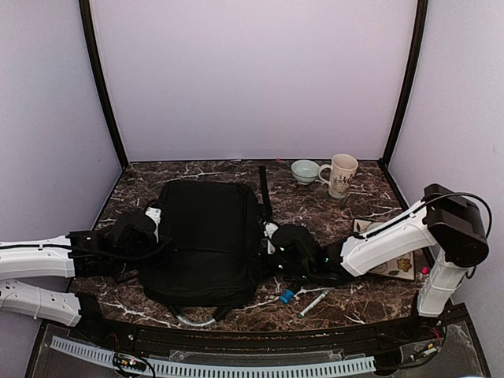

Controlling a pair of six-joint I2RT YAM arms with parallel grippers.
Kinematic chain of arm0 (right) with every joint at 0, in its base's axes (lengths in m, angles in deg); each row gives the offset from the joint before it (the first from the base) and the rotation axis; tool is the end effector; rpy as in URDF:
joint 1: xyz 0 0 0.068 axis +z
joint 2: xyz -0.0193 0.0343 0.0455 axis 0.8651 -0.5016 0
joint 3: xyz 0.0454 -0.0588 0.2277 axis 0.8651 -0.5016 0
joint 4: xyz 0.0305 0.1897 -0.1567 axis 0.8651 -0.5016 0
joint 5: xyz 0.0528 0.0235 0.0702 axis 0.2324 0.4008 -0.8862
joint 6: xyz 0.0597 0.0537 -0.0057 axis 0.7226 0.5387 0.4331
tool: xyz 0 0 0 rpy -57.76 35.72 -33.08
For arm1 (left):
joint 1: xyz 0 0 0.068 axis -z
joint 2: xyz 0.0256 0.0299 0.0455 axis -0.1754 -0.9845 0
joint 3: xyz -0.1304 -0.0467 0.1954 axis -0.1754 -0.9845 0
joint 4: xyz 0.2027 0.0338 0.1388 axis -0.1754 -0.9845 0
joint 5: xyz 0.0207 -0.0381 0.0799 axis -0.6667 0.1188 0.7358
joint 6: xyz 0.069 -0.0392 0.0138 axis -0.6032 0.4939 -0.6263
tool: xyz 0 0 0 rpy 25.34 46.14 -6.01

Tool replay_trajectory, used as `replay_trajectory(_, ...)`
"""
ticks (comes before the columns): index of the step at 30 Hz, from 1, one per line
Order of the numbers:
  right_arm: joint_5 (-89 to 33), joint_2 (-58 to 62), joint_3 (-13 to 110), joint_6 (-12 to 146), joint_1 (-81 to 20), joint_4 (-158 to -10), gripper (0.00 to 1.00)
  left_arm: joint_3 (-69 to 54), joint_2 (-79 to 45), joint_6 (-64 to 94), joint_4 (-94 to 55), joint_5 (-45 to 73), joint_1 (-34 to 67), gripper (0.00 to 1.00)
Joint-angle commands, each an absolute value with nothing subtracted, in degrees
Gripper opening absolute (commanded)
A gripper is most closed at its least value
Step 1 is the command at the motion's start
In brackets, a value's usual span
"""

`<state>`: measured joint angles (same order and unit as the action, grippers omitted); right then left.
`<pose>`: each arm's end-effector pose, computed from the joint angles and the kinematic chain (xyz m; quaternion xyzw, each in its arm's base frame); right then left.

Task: Pack the student bag
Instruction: Zip the second largest pocket of the bag in the student bag.

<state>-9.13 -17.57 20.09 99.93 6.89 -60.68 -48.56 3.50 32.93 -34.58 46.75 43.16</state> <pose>0.1590 0.3350 0.1182 -0.1527 0.8519 0.3426 0.3655 0.1623 -0.1693 0.1794 0.0851 0.8758 -0.1478 0.4516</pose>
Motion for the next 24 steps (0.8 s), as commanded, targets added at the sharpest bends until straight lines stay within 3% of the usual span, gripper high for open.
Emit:
replay_trajectory(1, -3.62, -16.36, 17.7, 100.22, 6.28, -68.52, 0.0, -49.4, 5.75, 34.57, -40.81, 54.03, 42.81, 0.0)
replay_trajectory(14, -3.38, -15.85, 17.76, 99.97, 6.28, -69.39, 0.0, -49.09, 5.86, 36.34, -43.82, 57.02, 42.81, 0.0)
replay_trajectory(24, -3.76, -13.98, 16.45, 98.9, 6.29, -69.07, 0.0, -50.91, 7.42, 31.87, -36.48, 48.83, 42.81, 0.0)
